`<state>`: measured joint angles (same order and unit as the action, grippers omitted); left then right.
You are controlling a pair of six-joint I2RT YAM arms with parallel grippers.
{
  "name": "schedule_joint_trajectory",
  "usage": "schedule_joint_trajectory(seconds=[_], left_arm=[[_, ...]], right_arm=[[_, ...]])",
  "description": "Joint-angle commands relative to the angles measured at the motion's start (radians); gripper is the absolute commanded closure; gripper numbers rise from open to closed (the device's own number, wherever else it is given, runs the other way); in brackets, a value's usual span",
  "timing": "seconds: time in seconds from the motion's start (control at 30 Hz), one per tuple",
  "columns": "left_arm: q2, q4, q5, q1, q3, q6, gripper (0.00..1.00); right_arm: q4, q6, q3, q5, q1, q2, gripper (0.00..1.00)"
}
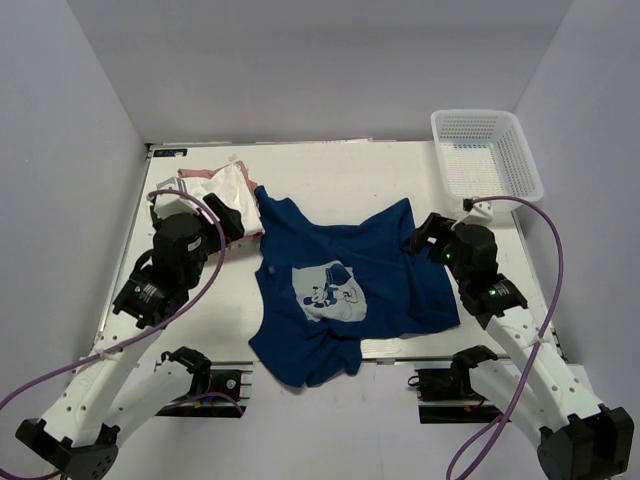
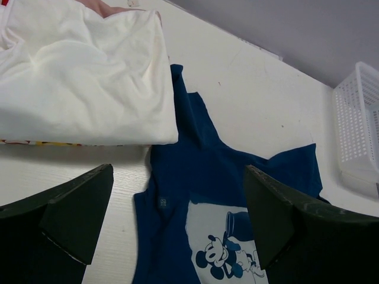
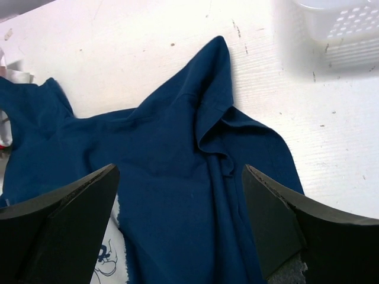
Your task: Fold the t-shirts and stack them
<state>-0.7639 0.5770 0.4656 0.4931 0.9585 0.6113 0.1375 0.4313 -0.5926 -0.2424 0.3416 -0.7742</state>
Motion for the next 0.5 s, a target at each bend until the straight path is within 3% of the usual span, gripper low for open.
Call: schedule_joint_trajectory(seconds=[0.0,0.3,0.47], left_arm=[[-0.032,0.023,0.028,0.002,0.009,0.037,0.00],[-0.167,0.043,0.053,-0.018,-0.075,0.200,0.00],[-0.356,0.008,0.068,-0.082,-0.096,0.237,0.00]], right_arm=[[-0.074,-0.031,-0.012,0.028,-0.001,0.006,0.10],[-0.110,-0.043,0.027,0.068,0.000,-0.033,0.10],[-0.105,-0.055,0.027,0.104,0.000,-0.071,0.10]])
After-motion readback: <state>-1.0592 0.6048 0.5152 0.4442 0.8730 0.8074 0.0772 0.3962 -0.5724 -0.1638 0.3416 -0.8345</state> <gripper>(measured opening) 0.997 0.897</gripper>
